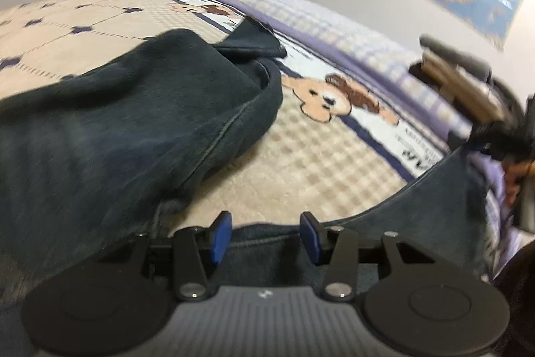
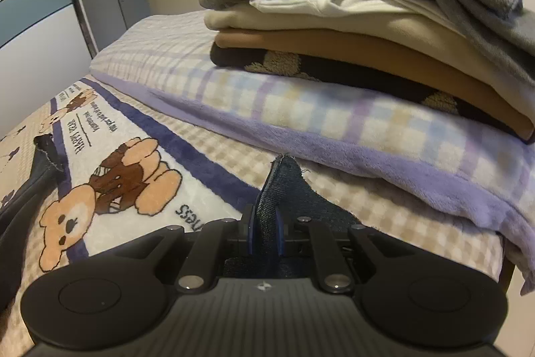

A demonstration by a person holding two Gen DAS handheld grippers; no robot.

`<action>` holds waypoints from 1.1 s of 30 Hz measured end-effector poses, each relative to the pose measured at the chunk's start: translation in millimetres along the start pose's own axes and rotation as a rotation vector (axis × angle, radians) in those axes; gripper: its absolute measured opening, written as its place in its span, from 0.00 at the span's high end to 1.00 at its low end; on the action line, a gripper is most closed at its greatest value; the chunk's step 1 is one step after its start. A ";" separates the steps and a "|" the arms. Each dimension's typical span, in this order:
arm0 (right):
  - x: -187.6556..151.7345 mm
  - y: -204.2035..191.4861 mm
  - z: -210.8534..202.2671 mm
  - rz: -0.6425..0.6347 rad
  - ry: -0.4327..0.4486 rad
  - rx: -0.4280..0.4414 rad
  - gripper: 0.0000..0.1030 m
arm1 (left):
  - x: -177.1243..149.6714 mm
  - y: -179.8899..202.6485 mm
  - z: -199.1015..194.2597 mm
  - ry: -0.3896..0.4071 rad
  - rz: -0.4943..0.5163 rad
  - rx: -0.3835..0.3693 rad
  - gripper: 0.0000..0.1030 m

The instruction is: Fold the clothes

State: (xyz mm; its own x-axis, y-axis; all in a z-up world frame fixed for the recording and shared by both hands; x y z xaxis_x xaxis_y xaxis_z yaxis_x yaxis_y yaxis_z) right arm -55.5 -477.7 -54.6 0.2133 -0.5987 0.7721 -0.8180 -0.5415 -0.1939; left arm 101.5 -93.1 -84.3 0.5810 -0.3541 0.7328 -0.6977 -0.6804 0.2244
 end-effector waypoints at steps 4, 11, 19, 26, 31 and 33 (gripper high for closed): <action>-1.3 3.8 0.4 -0.009 -0.010 0.017 0.87 | -3.9 9.1 14.4 -0.063 0.096 0.011 0.61; -6.7 7.8 12.1 -0.028 -0.049 0.044 0.87 | -3.1 -3.4 7.6 -0.068 0.062 -0.001 0.45; -10.5 -1.4 41.3 -0.038 -0.134 0.038 0.84 | -9.7 1.3 3.2 0.032 0.106 0.160 0.44; -5.9 -12.0 39.2 -0.079 -0.134 0.018 0.67 | -7.9 -1.6 -40.9 0.054 0.034 0.252 0.37; 0.5 -27.5 20.9 -0.027 -0.113 0.040 0.57 | -14.9 -28.0 -73.5 0.063 -0.069 0.344 0.27; 2.1 -37.4 13.3 -0.002 -0.108 0.077 0.57 | -17.4 -39.9 -84.8 0.063 -0.096 0.382 0.25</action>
Point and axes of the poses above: each gripper's, at about its wrist camera, not at the fingertips, and z roughly the way its jaws point, y to its right, x to its top, the point moved 7 cm from there along z, roughly the way its jaws point, and after that the axes turned 2 degrees about z, right-handed, at the moved point
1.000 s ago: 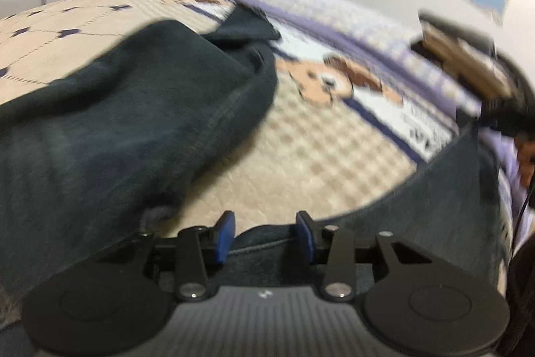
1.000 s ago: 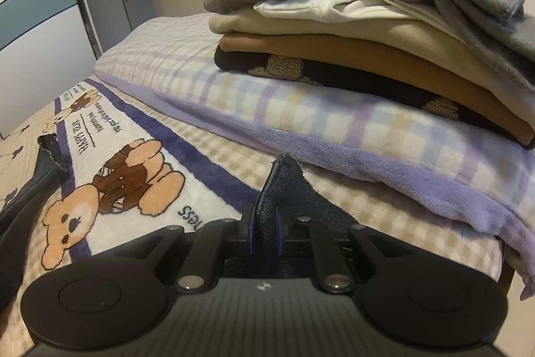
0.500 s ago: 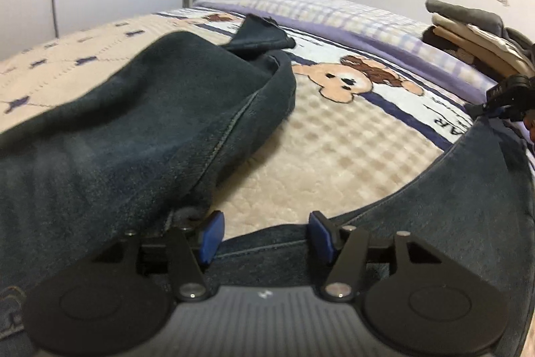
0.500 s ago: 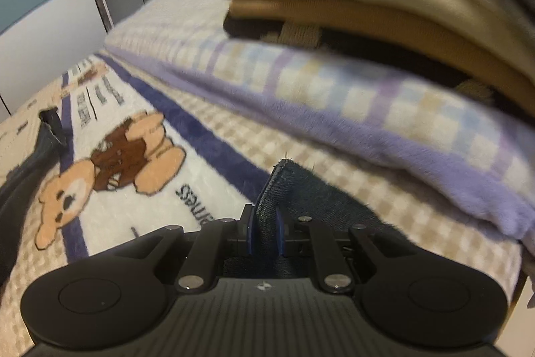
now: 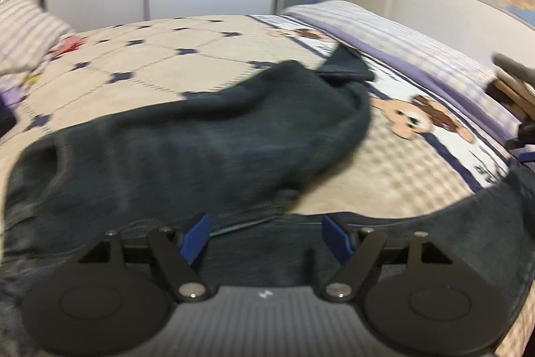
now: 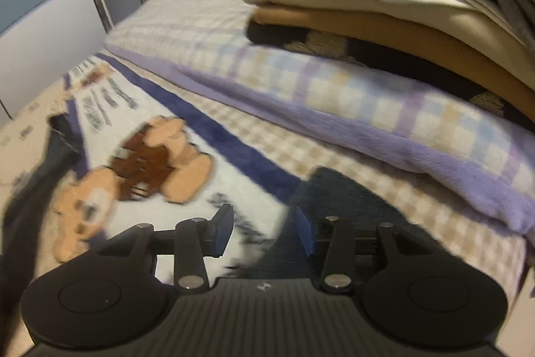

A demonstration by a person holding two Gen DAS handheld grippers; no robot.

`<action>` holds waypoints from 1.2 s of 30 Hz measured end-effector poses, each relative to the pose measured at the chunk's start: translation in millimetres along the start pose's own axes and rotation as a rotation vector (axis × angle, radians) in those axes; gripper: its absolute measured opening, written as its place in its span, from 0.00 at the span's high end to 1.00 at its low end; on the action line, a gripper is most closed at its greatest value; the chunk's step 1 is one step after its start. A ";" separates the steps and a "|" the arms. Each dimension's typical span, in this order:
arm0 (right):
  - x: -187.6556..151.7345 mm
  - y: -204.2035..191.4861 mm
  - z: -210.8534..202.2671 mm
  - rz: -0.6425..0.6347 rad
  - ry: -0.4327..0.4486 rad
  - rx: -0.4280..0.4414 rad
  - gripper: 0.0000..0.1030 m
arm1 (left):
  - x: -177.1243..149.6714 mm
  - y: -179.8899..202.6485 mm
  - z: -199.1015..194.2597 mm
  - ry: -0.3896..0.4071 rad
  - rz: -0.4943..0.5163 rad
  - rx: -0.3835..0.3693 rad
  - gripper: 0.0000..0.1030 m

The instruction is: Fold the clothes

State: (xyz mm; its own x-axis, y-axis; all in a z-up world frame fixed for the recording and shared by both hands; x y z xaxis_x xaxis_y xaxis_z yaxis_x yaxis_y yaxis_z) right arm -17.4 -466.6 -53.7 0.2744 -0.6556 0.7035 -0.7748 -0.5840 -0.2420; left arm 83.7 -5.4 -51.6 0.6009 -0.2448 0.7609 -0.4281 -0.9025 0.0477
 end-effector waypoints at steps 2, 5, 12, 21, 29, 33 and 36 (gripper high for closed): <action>-0.5 -11.7 -4.2 0.017 -0.001 0.020 0.57 | -0.9 -16.2 -5.7 -0.008 -0.014 0.048 0.24; -3.6 -29.2 -5.3 0.029 -0.011 0.042 0.56 | -1.5 -41.6 -15.6 0.003 -0.032 0.112 0.20; -26.4 -71.0 -1.8 0.055 -0.080 0.112 0.56 | 7.5 -113.3 -35.7 0.100 -0.174 0.204 0.12; -45.3 -107.6 6.8 -0.051 -0.085 0.132 0.56 | -2.0 -201.3 -38.5 0.102 -0.370 0.270 0.12; -57.8 -127.3 18.9 -0.142 -0.113 0.149 0.56 | -23.4 -254.2 -12.1 0.098 -0.658 0.103 0.18; -63.2 -136.4 19.7 -0.173 -0.132 0.176 0.56 | -31.9 -266.4 8.8 0.100 -0.736 0.020 0.21; -66.4 -142.6 18.4 -0.200 -0.141 0.195 0.56 | -35.5 -270.2 22.1 0.115 -0.770 -0.018 0.22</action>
Point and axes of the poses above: each gripper's, at about its wrist camera, not at the fingertips, and z roughly the way its jaws point, y to its right, x to its top, the point moved 7 cm from there along z, roughly the way its jaws point, and after that the axes turned 2 degrees about z, right-handed, at the moved point
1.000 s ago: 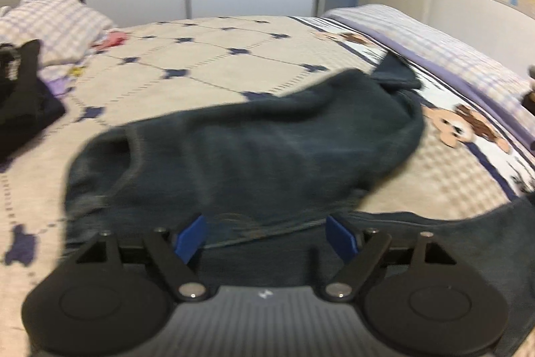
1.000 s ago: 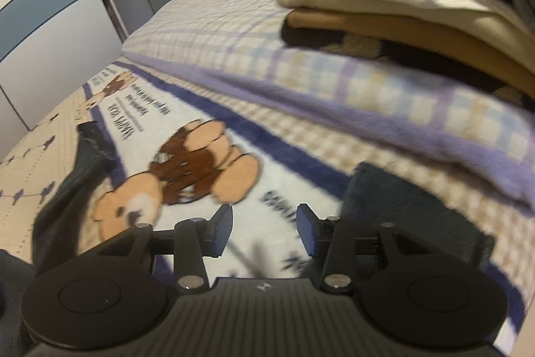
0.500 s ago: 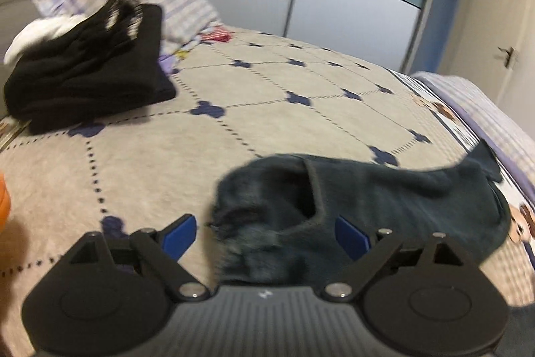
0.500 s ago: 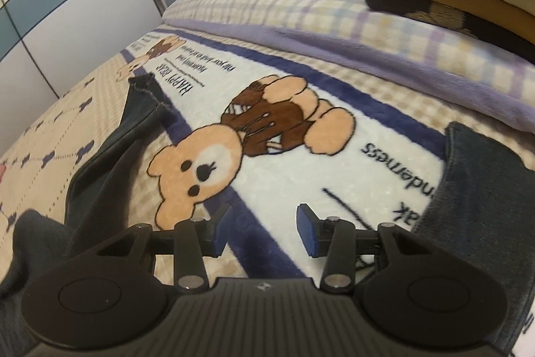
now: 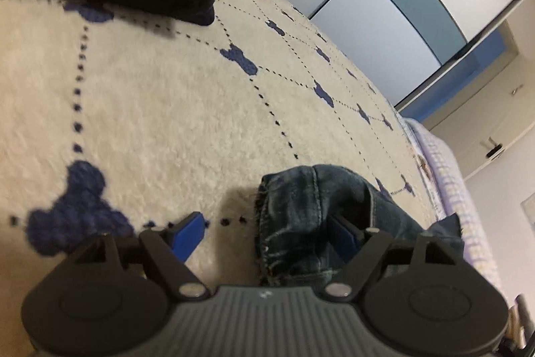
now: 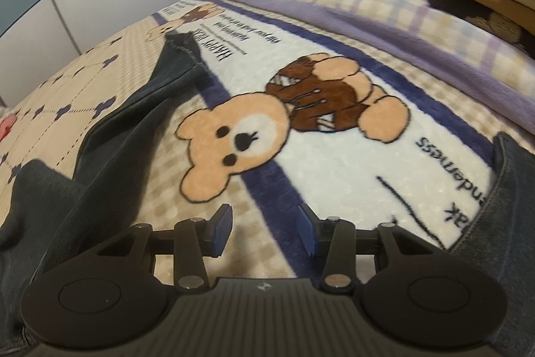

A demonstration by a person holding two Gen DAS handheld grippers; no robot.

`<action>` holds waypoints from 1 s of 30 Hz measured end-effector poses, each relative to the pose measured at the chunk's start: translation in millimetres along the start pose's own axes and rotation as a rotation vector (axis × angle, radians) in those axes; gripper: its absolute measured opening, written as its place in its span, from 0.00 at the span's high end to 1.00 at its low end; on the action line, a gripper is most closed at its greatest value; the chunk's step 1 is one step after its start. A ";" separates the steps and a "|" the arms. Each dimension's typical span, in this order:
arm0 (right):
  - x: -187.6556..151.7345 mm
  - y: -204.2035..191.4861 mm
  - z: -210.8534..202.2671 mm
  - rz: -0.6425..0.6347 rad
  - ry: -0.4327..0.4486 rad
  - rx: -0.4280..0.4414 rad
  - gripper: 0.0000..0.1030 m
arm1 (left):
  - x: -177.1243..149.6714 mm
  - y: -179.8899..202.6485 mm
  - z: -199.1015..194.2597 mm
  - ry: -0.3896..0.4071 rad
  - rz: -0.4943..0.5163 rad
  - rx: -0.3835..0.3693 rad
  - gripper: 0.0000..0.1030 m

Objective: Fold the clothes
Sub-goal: 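Grasp the jeans waistband with the left gripper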

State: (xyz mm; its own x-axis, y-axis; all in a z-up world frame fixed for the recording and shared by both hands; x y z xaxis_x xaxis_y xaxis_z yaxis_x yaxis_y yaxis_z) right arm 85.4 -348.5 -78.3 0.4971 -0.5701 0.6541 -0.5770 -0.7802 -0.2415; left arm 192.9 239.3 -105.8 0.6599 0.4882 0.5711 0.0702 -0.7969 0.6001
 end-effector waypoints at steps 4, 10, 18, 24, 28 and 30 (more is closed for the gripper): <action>-3.6 -10.3 2.0 -0.024 -0.024 0.043 0.56 | 0.9 5.5 8.7 -0.001 -0.002 -0.064 0.26; -11.7 -24.3 3.4 -0.049 -0.054 0.079 0.56 | -4.9 13.6 21.8 -0.051 0.014 -0.080 0.58; -20.1 -30.6 1.0 -0.092 -0.051 0.075 0.56 | -2.6 39.2 4.9 0.037 0.129 0.182 0.81; -22.7 -25.6 -4.9 -0.083 -0.038 0.061 0.56 | 7.9 45.8 -21.6 0.135 0.177 0.318 0.85; -24.1 -24.9 -9.7 -0.080 -0.038 0.068 0.56 | 21.9 36.7 -46.3 0.185 0.181 0.385 0.85; -24.4 -26.2 -12.9 -0.085 -0.034 0.070 0.56 | 26.7 31.5 -52.8 0.197 0.172 0.402 0.85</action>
Point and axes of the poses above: each gripper's, at about its wrist camera, not at the fingertips, and z roughly the way its jaws point, y to its right, x to its top, the point moved 7 cm from there along z, roughly the way its jaws point, and after that the axes turned 2 degrees about z, right-handed, at the moved point
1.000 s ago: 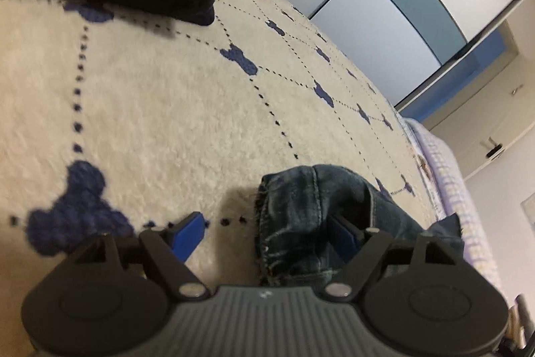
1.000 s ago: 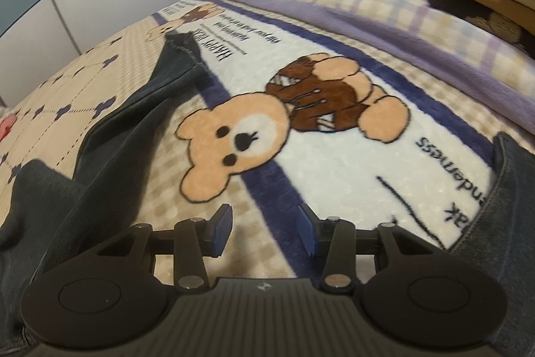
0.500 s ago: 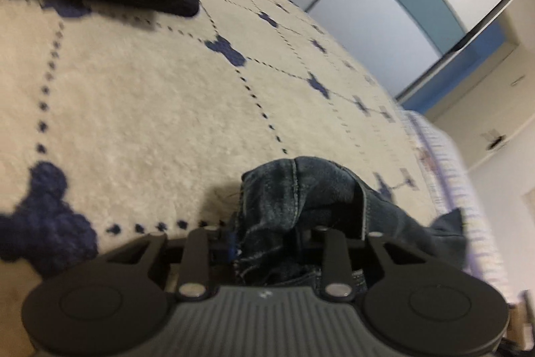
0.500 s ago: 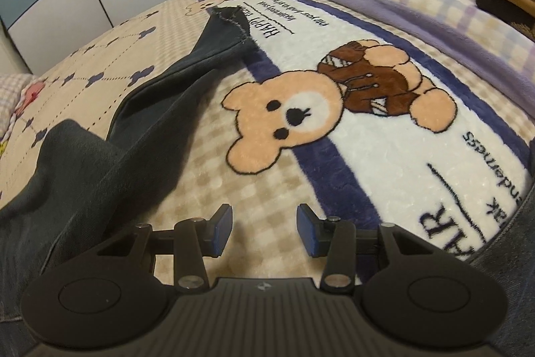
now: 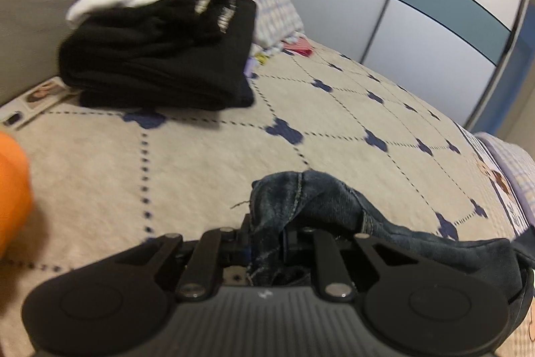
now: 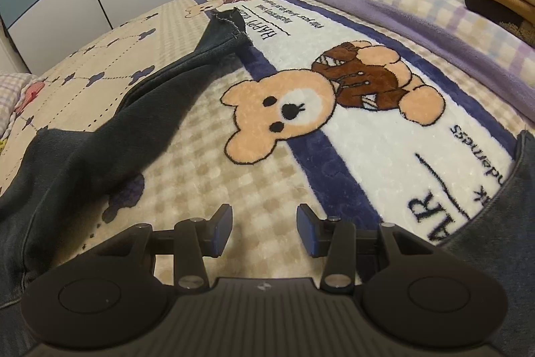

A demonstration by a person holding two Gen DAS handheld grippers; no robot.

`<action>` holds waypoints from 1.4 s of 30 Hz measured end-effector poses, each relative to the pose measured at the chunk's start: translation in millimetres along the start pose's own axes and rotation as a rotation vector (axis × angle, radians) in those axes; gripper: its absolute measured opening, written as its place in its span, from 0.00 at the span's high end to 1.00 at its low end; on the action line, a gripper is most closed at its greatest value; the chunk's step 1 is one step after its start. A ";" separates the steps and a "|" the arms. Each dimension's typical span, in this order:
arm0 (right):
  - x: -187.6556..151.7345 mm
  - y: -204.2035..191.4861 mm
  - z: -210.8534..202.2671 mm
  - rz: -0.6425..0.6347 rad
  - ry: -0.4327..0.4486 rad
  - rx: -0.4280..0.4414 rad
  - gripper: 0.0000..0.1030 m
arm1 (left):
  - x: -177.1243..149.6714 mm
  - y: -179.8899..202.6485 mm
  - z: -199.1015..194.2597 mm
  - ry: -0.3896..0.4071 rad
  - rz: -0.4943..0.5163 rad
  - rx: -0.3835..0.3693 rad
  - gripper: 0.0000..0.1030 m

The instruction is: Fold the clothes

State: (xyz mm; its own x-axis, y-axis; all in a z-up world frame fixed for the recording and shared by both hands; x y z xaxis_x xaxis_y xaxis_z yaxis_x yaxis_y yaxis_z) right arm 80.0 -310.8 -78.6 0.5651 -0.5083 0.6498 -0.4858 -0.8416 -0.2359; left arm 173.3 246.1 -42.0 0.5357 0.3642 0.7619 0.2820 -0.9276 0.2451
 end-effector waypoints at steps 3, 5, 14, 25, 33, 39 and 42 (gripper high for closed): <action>0.0 -5.4 -5.3 -0.015 0.003 0.013 0.56 | 0.3 -3.2 5.1 -0.006 0.008 0.033 0.84; 0.4 -9.9 -8.6 -0.030 0.003 0.021 0.56 | -4.2 -2.3 13.3 -0.029 0.024 0.054 0.84; 17.8 -23.4 -22.9 -0.028 0.018 0.058 0.56 | -11.7 5.2 14.7 -0.041 0.058 0.124 0.30; 47.6 -45.9 20.6 0.193 -0.079 0.193 0.55 | -18.5 43.8 -20.0 0.011 0.008 -0.062 0.22; 84.8 -65.8 72.2 0.318 -0.066 0.226 0.52 | -48.9 92.0 -4.2 -0.056 0.110 -0.147 0.19; 99.3 -67.4 111.7 0.407 -0.079 0.208 0.52 | -49.2 101.7 -5.7 -0.017 0.179 -0.124 0.18; 102.9 -66.3 126.2 0.456 -0.074 0.204 0.52 | -47.7 101.0 -5.0 -0.016 0.174 -0.128 0.18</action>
State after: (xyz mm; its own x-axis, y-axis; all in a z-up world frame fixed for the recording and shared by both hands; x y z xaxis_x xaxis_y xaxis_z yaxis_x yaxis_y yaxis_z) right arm 254.5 -330.4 -87.3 0.3747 -0.8382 0.3963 -0.5585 -0.5453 -0.6251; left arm 172.3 134.6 -50.6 0.5806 0.1975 0.7899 0.0808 -0.9793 0.1854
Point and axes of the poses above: each gripper's, at about its wrist camera, not at the fingertips, and z roughly the way its jaws point, y to its right, x to its top, the point moved 7 cm from there along z, roughly the way its jaws point, and after that the axes turned 2 degrees about z, right-handed, at the moved point
